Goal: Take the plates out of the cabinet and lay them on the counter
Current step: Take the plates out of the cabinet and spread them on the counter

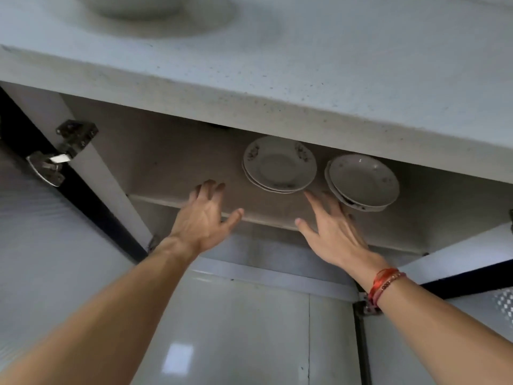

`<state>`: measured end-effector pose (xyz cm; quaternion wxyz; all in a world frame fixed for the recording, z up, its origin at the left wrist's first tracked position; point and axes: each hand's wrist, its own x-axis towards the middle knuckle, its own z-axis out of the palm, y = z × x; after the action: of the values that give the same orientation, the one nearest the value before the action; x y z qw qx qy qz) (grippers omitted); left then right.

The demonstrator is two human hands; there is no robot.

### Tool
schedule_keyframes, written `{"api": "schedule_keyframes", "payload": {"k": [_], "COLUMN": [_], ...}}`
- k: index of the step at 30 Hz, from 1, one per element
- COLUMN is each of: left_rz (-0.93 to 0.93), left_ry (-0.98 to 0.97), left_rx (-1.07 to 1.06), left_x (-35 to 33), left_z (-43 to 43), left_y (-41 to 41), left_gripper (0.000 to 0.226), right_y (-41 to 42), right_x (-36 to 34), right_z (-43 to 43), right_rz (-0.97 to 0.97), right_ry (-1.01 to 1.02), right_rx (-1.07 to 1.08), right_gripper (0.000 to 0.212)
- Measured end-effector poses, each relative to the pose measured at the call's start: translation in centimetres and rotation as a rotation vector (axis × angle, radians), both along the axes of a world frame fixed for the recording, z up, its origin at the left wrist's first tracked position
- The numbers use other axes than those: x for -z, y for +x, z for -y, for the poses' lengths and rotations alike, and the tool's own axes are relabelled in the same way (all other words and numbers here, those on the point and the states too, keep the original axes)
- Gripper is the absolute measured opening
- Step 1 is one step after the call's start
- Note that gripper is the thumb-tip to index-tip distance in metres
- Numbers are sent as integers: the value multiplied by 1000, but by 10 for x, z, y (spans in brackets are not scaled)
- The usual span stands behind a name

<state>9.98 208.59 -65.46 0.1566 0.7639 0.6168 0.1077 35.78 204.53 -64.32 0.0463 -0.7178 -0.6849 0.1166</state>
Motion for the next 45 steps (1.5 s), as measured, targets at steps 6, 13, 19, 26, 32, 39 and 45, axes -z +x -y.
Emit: {"api": "schedule_keyframes", "payload": {"k": [6, 13, 19, 26, 32, 39, 45], "left_rz": [121, 364, 522, 730, 796, 695, 664], "left_ry": [6, -46, -73, -131, -222, -141, -104], "left_rx": [-17, -263, -319, -387, -448, -470, -489], "left_x": [22, 58, 66, 86, 100, 94, 92], "left_z": [-36, -101, -138, -176, -189, -176, -174], "left_y": [17, 42, 60, 74, 79, 85, 75], "left_gripper": [68, 62, 50, 51, 51, 34, 36], "right_y": [2, 9, 17, 24, 26, 26, 21], "right_x": [32, 50, 55, 72, 72, 76, 65], "right_z": [-41, -96, -126, -151, -150, -152, -143], "right_rz": [-195, -398, -487, -1129, -1300, -1258, -1286], "right_ry": [6, 190, 117, 100, 52, 61, 46], "right_rx": [99, 248, 408, 650, 669, 677, 649], "right_gripper": [75, 55, 44, 31, 25, 35, 29]}}
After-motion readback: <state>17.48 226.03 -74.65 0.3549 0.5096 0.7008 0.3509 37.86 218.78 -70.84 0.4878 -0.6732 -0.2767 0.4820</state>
